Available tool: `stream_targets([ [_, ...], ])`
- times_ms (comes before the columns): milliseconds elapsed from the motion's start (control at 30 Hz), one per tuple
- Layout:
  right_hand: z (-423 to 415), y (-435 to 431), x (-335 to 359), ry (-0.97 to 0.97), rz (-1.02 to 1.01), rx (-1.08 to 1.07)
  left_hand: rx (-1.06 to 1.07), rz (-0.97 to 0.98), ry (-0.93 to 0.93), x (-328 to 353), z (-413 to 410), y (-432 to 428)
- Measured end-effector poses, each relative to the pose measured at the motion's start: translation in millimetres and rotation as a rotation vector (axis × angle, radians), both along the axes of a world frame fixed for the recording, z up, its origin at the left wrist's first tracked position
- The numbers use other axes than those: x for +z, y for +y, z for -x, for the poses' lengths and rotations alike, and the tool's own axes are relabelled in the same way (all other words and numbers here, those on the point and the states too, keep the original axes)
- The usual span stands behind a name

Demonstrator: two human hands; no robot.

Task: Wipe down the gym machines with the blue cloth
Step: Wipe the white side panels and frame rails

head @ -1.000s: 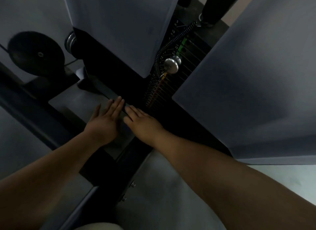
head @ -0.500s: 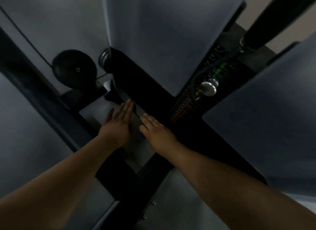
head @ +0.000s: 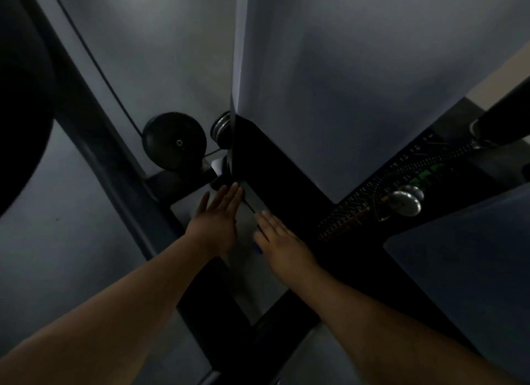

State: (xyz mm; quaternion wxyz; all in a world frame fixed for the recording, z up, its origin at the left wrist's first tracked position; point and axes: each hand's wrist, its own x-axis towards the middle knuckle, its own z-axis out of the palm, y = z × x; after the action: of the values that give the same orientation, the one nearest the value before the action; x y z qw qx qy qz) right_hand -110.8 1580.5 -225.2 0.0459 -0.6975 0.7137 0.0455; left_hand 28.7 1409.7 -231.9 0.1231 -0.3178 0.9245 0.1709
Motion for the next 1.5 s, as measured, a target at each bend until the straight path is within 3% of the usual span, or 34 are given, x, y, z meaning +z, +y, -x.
stream_targets([
  [200,0,-64,6,0.000,0.032,-0.022,-0.020,-0.004,-0.076,18,7,-6],
  [333,1,-93,15,0.063,-0.113,0.010,0.019,0.070,-0.014,27,-4,-28],
  [500,9,-74,-8,0.113,0.014,0.082,0.034,0.254,-0.011,33,-17,-46],
  [633,15,-110,-10,0.308,0.081,0.232,0.083,0.366,0.014,29,-20,-59],
  [733,11,-147,-10,0.358,0.058,0.280,0.116,0.340,-0.007,29,-19,-69],
  [833,9,-157,-11,0.380,0.084,0.197,0.106,0.327,-0.042,32,-20,-74],
  [933,12,-144,-20,0.469,0.116,0.300,0.110,0.307,-0.048,33,-23,-74],
  [1033,7,-156,-12,0.432,0.190,0.215,0.099,0.280,-0.055,35,-24,-74],
  [1133,4,-172,-2,0.568,0.031,0.244,0.109,0.268,-0.043,35,-25,-77],
  [1267,6,-157,-12,0.649,0.032,0.363,0.069,0.260,-0.063,37,-27,-80],
  [1333,6,-159,-14,0.753,-0.062,0.444,0.068,0.252,-0.063,36,-27,-79],
  [1500,16,-183,4,0.585,-0.079,0.311,0.079,0.251,-0.039,40,-27,-79],
])
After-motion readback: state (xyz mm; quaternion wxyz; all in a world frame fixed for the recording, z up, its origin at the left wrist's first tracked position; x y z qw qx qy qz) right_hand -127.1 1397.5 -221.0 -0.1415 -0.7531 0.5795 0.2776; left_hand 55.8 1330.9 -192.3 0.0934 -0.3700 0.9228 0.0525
